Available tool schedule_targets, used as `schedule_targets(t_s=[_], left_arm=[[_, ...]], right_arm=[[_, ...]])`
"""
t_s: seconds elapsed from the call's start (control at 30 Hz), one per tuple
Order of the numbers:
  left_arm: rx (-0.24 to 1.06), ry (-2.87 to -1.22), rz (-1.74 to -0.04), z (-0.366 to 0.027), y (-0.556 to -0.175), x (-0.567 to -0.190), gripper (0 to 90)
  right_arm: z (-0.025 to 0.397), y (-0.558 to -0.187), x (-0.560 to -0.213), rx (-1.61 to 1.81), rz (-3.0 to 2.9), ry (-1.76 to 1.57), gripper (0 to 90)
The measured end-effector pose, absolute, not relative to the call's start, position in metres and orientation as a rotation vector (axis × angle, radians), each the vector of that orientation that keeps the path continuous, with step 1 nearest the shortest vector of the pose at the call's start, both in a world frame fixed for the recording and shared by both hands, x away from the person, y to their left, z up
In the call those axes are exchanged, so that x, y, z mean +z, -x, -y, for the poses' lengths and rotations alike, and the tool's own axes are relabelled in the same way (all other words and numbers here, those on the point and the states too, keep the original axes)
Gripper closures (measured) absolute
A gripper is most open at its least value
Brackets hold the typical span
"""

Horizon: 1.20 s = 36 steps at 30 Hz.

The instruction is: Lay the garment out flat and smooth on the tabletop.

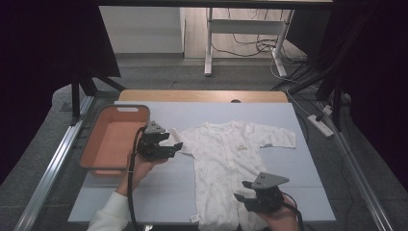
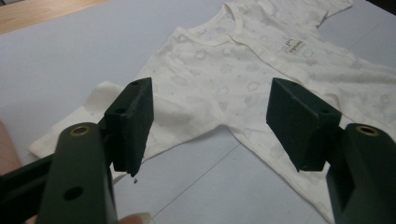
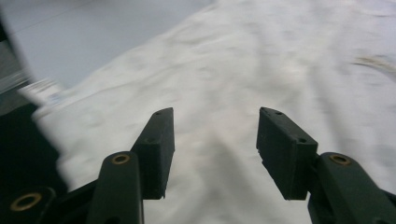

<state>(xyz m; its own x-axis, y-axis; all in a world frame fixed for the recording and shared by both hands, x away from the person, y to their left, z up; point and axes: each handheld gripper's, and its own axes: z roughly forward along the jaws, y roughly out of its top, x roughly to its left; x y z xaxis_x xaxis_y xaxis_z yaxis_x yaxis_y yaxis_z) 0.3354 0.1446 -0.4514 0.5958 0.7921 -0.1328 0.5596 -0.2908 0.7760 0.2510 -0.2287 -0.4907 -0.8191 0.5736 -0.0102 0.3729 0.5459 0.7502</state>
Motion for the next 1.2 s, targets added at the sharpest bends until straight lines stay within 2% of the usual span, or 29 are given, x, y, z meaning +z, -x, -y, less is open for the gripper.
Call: schedule_targets(t_s=[0.17,0.53,0.93,1.2], left_arm=[[0.347,-1.992,-1.074,-0.144,-0.336,-0.453,32.8],[0.347,-1.994,-1.070,-0.142,-0.336,-0.453,32.7],[0.345,-1.999,-1.066,-0.140,-0.337,-0.454,32.6],[0.346,-2.010,-1.065,-0.138,-0.337,-0.456,32.6]], right_arm=[[0.245,-0.283,-0.493,1.127,-2.455,-0.934,45.4],[0.269,-0.326,-0.493,1.068,-2.339,-1.064,45.3],[0.311,-0.400,-0.495,0.968,-2.192,-1.275,44.1],[0.310,-0.428,-0.502,0.899,-2.219,-1.298,43.9]])
